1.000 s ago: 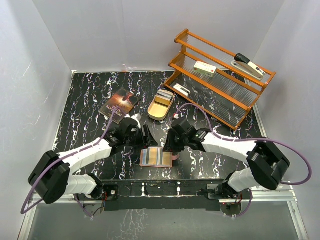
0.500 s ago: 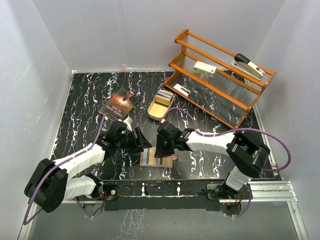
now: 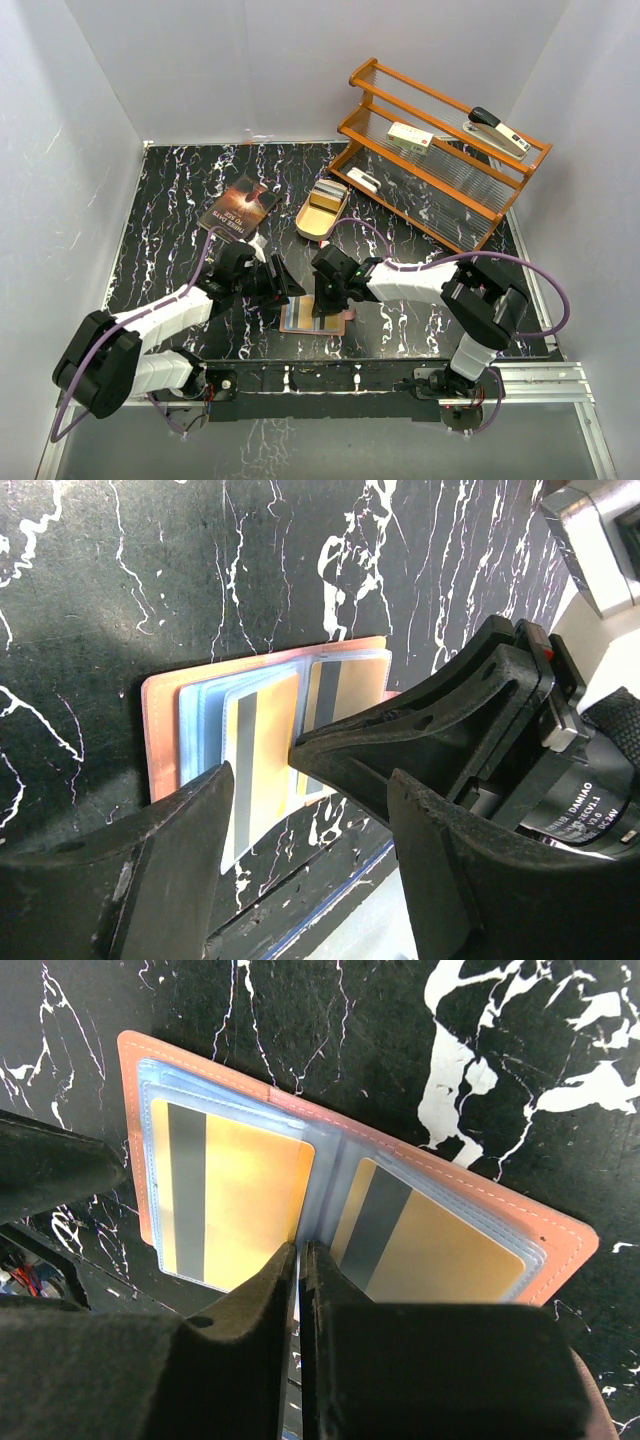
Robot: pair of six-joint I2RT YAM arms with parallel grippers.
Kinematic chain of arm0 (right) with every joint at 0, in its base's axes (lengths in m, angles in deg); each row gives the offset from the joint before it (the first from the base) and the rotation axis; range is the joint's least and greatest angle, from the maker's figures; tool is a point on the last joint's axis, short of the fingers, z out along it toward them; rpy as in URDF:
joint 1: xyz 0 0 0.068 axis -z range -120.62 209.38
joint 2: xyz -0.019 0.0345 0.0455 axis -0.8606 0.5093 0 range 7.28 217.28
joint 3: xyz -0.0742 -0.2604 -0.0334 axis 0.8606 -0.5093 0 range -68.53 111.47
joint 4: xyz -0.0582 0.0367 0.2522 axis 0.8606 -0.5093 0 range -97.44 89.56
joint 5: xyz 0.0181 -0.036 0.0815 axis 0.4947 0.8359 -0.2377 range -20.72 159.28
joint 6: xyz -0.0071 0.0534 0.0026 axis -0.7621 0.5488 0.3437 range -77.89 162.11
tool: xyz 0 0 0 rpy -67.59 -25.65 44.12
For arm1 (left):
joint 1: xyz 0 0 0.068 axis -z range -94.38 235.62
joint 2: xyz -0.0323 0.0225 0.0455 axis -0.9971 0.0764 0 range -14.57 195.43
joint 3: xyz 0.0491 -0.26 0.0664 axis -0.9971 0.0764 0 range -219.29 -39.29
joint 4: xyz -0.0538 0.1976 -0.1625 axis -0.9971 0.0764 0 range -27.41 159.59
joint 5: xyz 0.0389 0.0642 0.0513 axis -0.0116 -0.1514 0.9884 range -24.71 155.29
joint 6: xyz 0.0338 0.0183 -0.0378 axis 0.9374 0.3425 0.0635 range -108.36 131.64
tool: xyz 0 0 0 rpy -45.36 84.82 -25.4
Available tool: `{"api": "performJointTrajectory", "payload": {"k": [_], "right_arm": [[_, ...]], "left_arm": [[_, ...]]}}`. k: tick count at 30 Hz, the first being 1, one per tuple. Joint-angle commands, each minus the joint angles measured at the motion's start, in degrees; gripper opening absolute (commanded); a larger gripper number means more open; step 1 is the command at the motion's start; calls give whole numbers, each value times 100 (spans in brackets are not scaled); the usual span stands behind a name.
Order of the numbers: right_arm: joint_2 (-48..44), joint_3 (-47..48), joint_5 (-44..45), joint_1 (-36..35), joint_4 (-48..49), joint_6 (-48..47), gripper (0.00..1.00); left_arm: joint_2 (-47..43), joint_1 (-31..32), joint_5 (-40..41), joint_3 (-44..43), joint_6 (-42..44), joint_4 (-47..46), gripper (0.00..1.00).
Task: Put the credit cards into the card holder
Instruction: Turn over the card slot in the card holder.
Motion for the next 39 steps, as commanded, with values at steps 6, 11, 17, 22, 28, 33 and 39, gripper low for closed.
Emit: {"api": "performJointTrajectory", "payload": {"k": [6,11,17,22,28,33,39], "right_arm": [[111,-102,178,-16,175,-78,5],[99,-108,162,-16,190,-80,5],[91,-164,172,-15,199,-250,5],[126,-191,187,-16,208,-287,5],[93,-144,213,-16,181,-342,5],[136,-151,174,-16,196,-348,5],[110,-129,196,-16,190,-338,5]], "left_arm": [[245,-28,-299,71,-33,-307,61],[330,-30,-326,57,-39,-336,61],[232,-31,-219,-32,47,-94,61],[-16,-27,101,-124,142,300,63],[316,-28,-185,-91,49,-97,63],[446,-31,-265,0,-33,-335,62],[467,-29,-325,17,-49,-398,61]]}}
